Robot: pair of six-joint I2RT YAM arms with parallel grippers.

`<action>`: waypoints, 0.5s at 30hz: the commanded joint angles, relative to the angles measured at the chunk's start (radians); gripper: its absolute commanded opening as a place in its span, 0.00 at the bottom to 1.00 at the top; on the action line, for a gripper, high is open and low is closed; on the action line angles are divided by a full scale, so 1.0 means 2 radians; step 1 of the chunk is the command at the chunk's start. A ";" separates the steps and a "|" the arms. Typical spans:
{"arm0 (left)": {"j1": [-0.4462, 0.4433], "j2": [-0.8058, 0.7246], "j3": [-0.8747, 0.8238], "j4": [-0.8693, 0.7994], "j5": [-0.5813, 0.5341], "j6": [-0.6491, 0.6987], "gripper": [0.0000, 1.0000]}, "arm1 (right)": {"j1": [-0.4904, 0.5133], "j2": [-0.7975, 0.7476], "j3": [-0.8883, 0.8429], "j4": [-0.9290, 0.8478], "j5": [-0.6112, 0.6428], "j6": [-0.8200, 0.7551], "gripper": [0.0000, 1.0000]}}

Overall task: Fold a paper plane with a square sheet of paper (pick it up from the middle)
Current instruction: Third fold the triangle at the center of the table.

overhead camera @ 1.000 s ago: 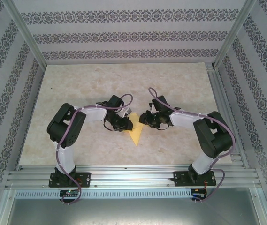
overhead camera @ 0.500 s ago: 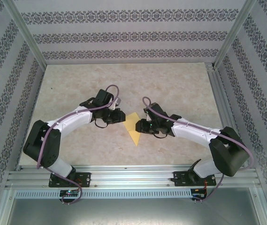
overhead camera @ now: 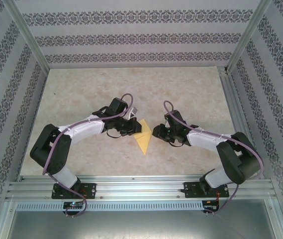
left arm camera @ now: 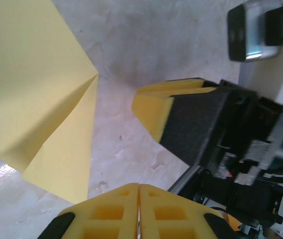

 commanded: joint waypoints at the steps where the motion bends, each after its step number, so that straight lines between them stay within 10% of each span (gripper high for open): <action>1: -0.012 0.030 0.011 0.019 0.005 -0.020 0.10 | -0.007 0.024 -0.002 0.070 -0.047 0.015 0.32; 15: -0.029 0.101 0.020 -0.020 -0.051 -0.014 0.05 | -0.032 0.102 0.031 0.118 -0.095 0.019 0.36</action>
